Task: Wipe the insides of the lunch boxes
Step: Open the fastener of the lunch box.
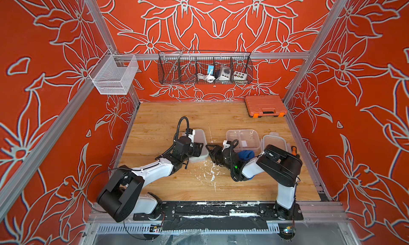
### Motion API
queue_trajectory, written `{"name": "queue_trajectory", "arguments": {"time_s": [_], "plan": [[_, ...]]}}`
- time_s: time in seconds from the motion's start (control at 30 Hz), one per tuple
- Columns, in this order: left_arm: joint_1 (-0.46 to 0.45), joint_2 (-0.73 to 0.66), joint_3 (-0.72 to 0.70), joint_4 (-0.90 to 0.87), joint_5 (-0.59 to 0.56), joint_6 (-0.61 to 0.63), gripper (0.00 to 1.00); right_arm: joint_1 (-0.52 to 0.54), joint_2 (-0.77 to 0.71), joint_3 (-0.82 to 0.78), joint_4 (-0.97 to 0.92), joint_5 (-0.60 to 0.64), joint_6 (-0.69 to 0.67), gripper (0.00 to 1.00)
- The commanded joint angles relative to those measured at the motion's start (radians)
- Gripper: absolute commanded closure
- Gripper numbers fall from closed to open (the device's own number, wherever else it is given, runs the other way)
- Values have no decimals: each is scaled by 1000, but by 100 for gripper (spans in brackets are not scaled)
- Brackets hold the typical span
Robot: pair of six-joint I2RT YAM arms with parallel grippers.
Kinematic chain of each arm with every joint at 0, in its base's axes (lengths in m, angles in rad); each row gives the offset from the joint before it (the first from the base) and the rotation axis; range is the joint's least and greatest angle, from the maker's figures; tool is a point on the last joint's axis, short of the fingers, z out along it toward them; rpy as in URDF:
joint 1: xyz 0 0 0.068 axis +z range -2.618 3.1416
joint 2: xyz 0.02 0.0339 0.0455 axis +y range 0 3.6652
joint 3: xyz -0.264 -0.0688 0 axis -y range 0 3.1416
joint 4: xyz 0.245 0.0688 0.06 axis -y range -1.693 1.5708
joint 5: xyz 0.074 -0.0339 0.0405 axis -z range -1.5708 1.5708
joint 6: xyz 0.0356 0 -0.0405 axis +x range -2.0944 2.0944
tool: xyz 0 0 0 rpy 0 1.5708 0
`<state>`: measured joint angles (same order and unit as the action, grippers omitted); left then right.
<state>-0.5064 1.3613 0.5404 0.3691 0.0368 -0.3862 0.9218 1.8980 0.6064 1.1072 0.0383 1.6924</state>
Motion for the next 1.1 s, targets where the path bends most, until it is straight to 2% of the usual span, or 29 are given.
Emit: {"name": "queue_trajectory", "arguments": {"time_s": [0.0,0.07,0.23,0.4,0.67,1.07], "plan": [[-19,48,-34,-94,-22,-17,55,14,-4,-3,124,35,48,55],[-27,56,-33,-90,-28,-18,56,14,-3,-11,125,48,52,60],[-47,77,-27,-95,-44,-5,55,15,25,-12,171,61,56,80],[-52,81,-33,-90,-50,-7,56,13,14,-8,143,57,32,93],[-53,87,-36,-87,-54,-6,55,13,10,-43,152,78,29,100],[-53,89,-43,-85,-64,1,56,11,-104,-21,-70,58,-76,100]]}}
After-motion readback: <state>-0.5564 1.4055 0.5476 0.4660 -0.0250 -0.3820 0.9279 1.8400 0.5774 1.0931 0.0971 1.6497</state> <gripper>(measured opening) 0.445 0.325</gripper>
